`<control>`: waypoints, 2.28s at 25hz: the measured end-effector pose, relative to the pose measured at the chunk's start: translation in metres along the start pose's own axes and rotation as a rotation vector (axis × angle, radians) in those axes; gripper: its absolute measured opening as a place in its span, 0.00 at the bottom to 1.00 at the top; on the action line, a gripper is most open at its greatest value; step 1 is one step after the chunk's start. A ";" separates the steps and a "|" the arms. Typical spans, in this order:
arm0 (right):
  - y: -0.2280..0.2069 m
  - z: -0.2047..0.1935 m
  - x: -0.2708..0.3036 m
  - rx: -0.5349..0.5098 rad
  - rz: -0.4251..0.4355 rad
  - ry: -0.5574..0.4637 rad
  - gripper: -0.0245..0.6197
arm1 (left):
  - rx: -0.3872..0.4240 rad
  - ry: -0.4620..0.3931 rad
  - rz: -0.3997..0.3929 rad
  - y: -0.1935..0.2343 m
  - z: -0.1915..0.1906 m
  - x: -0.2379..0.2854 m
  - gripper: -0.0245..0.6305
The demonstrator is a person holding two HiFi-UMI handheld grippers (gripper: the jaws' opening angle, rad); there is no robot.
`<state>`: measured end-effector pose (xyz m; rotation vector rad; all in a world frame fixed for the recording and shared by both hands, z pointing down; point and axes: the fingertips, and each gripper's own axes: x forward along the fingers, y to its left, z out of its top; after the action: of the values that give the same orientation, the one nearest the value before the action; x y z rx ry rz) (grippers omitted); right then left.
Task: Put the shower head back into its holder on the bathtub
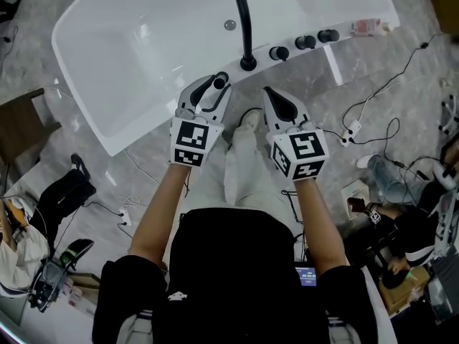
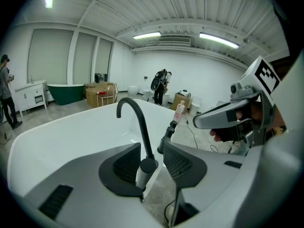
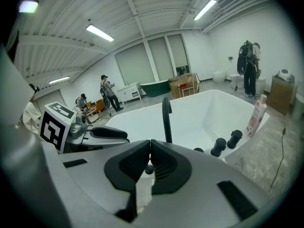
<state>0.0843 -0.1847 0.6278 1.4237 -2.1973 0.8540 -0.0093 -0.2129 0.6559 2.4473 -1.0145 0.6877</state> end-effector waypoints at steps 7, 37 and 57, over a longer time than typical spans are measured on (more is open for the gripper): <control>0.022 0.034 -0.053 -0.032 -0.015 -0.066 0.06 | -0.009 -0.102 0.010 -0.017 0.060 -0.056 0.20; 0.091 0.195 -0.189 -0.320 -0.033 -0.369 0.06 | 0.162 -0.362 -0.030 -0.072 0.225 -0.216 0.07; 0.103 0.275 -0.258 -0.356 -0.083 -0.614 0.06 | 0.244 -0.536 0.052 -0.082 0.302 -0.273 0.07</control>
<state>0.0986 -0.1639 0.2383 1.7244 -2.5148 -0.0350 -0.0306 -0.1725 0.2429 2.9114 -1.2485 0.1673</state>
